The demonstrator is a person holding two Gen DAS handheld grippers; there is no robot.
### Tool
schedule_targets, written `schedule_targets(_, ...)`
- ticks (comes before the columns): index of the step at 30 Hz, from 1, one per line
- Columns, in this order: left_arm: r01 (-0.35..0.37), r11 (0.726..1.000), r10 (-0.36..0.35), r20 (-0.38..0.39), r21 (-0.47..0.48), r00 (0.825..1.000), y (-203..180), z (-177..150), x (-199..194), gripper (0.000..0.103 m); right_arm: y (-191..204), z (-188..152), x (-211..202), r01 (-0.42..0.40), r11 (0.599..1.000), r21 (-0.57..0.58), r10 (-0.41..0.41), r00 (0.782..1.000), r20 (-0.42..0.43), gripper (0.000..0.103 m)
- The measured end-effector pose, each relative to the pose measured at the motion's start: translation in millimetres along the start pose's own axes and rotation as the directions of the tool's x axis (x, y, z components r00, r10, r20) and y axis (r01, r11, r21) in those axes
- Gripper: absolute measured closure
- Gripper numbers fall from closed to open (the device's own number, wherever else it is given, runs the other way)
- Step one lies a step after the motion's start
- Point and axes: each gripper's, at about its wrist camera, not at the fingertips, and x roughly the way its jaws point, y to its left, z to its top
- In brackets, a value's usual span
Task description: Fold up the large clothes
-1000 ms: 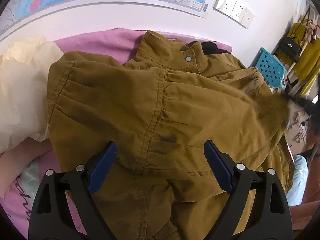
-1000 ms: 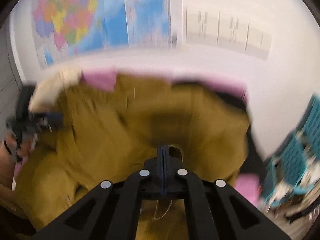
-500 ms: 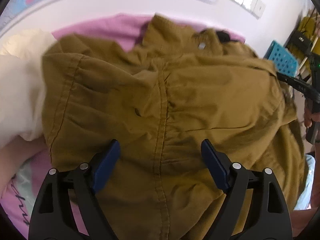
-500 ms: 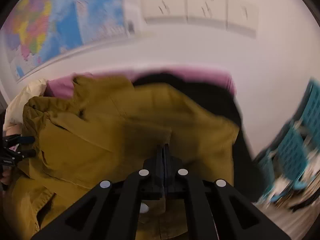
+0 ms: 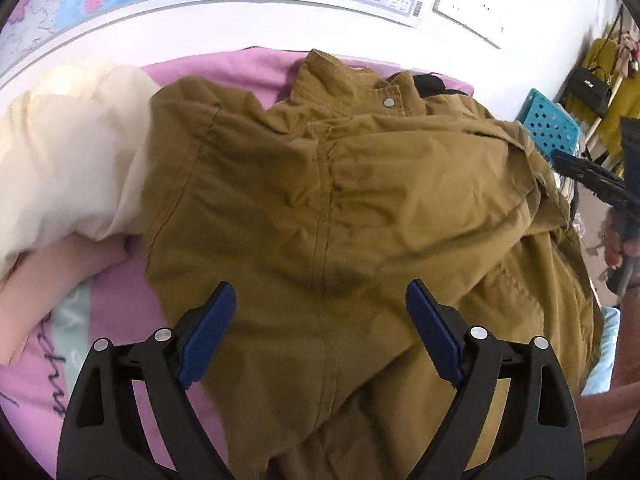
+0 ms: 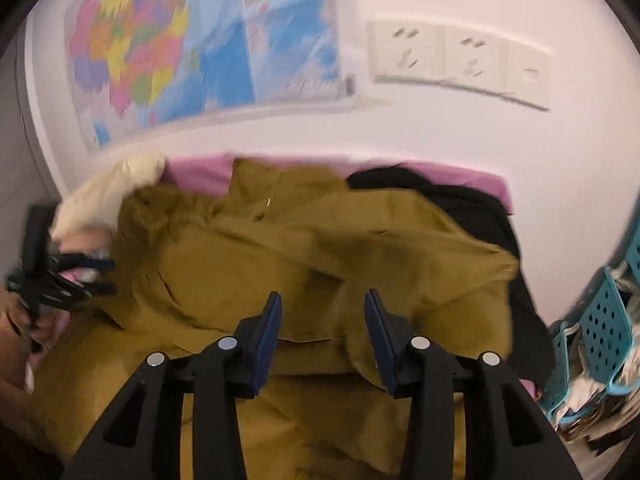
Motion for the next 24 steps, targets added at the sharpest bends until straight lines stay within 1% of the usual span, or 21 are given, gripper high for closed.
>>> schedule_targets(1,-0.004,1.000,0.004,-0.001,-0.005,1.000,0,-3,-3,0.017,-2,0,19,0.011,1.000,0.007,-0.011,0.999,-0.050,0.062)
schedule_targets(2,0.006,1.000,-0.006,0.001,-0.015,1.000,3,-9,-8,0.017,-7,0,35,0.015,1.000,0.023,-0.013,0.996,-0.086,0.063)
schedule_targets(3,0.015,0.999,-0.015,0.004,-0.029,1.000,5,-13,-11,0.017,-12,-1,44,0.016,0.999,0.034,-0.012,0.994,-0.109,0.066)
schedule_targets(4,0.021,0.999,-0.021,0.008,-0.046,1.000,8,-18,-17,0.017,-17,-4,56,0.039,0.998,0.042,-0.033,0.990,-0.138,0.071)
schedule_targets(5,0.021,0.998,-0.020,0.016,-0.061,1.000,12,-24,-24,0.016,-23,-7,65,0.057,0.997,0.055,-0.048,0.987,-0.156,0.075)
schedule_targets(6,0.017,0.997,-0.015,0.022,-0.071,1.000,14,-29,-29,0.014,-29,-8,69,0.038,0.995,0.089,-0.023,0.986,-0.166,0.075)
schedule_targets(7,0.009,0.996,-0.006,0.030,-0.086,1.000,18,-35,-36,0.014,-30,-8,67,0.033,0.994,0.101,-0.017,0.987,-0.161,0.075)
schedule_targets(8,0.009,0.995,-0.005,0.036,-0.102,0.999,22,-42,-44,0.014,-30,-8,61,0.041,0.994,0.106,-0.024,0.988,-0.153,0.070)
schedule_targets(9,0.013,0.994,-0.008,0.039,-0.113,0.999,26,-48,-49,0.013,-28,-7,49,0.055,0.993,0.102,-0.042,0.991,-0.130,0.063)
schedule_targets(12,-0.010,0.991,0.015,0.033,-0.136,0.999,34,-66,-63,0.012,-29,-13,8,0.043,0.994,0.103,-0.038,0.998,-0.055,0.052)
schedule_targets(13,-0.017,0.990,0.020,0.025,-0.139,0.999,36,-73,-67,0.012,-32,-16,-1,0.036,0.993,0.114,-0.031,0.999,-0.045,0.049)
schedule_targets(14,-0.011,0.989,0.014,0.015,-0.148,1.000,38,-80,-69,0.012,-37,-21,-14,0.021,0.991,0.135,-0.016,0.999,-0.036,0.043)
schedule_targets(15,-0.002,0.987,0.003,0.005,-0.158,1.000,39,-86,-71,0.012,-41,-27,-24,0.009,0.988,0.154,-0.005,1.000,-0.026,0.042)
schedule_targets(16,0.006,0.986,-0.006,-0.001,-0.164,1.000,39,-91,-71,0.012,-46,-39,-39,-0.006,0.985,0.173,0.011,1.000,-0.024,0.041)
schedule_targets(18,0.037,0.983,-0.040,-0.016,-0.180,0.999,38,-104,-72,0.012,-53,-61,-59,-0.010,0.978,0.206,0.018,0.999,-0.037,0.032)
schedule_targets(20,0.083,0.978,-0.091,-0.032,-0.192,0.995,33,-117,-70,0.012,-61,-84,-74,0.005,0.969,0.247,0.010,0.998,-0.056,0.030)
schedule_targets(22,0.112,0.975,-0.123,-0.042,-0.192,0.992,26,-128,-70,0.012,-70,-112,-86,0.014,0.954,0.300,0.010,0.997,-0.077,0.029)
schedule_targets(24,0.135,0.975,-0.145,-0.042,-0.175,0.989,17,-140,-73,0.011,-75,-140,-95,-0.004,0.934,0.357,0.039,0.995,-0.089,0.026)
